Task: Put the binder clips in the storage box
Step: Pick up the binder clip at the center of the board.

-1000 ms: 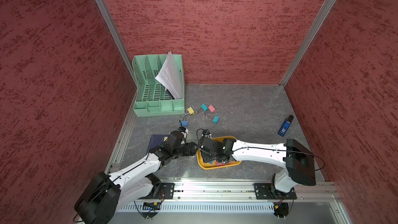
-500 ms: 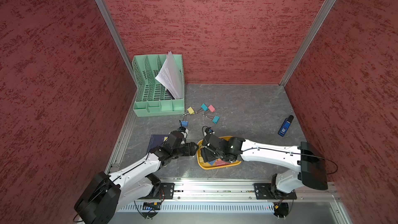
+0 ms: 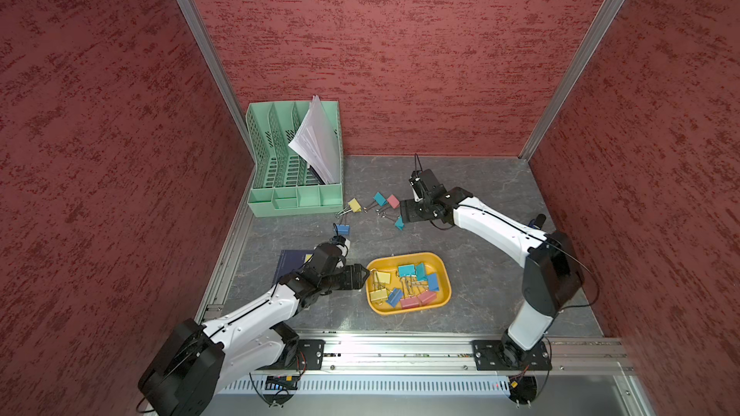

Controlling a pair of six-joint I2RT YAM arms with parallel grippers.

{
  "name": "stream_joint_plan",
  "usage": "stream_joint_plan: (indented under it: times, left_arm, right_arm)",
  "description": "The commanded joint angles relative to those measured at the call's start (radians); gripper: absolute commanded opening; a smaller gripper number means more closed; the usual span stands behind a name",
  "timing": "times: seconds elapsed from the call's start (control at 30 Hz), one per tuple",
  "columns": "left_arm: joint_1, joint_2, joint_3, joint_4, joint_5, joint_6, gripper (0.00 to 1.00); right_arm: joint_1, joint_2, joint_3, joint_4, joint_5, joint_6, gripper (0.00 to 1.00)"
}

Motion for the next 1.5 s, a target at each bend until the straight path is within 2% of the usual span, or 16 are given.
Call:
stream_joint_plan:
  times: [0.0, 0.1, 0.27, 0.67, 1.03, 1.47]
  left_arm:
    - [0.007, 0.009, -0.002, -0.022, -0.020, 0.014, 0.81]
    - [0.007, 0.009, -0.003, -0.022, -0.022, 0.014, 0.81]
    - [0.008, 0.015, 0.000, -0.019, -0.022, 0.014, 0.81]
    - [0.007, 0.018, 0.001, -0.021, -0.025, 0.011, 0.82]
    - [0.007, 0.029, 0.003, -0.021, -0.025, 0.011, 0.82]
    - [0.008, 0.037, 0.004, -0.014, -0.024, 0.012, 0.82]
  right_arm:
    - [-0.013, 0.048, 0.038, 0.033, -0.070, -0.239, 0.87]
    - [-0.024, 0.050, 0.027, 0.038, -0.085, -0.371, 0.89]
    - [-0.052, 0.043, -0.002, 0.063, -0.195, -0.545, 0.92]
    - [-0.127, 0.206, 0.142, -0.018, -0.316, -0.738, 0.94]
    - [-0.131, 0.291, 0.191, -0.040, -0.351, -0.741, 0.93]
    - [-0.127, 0.338, 0.195, -0.027, -0.315, -0.714, 0.91]
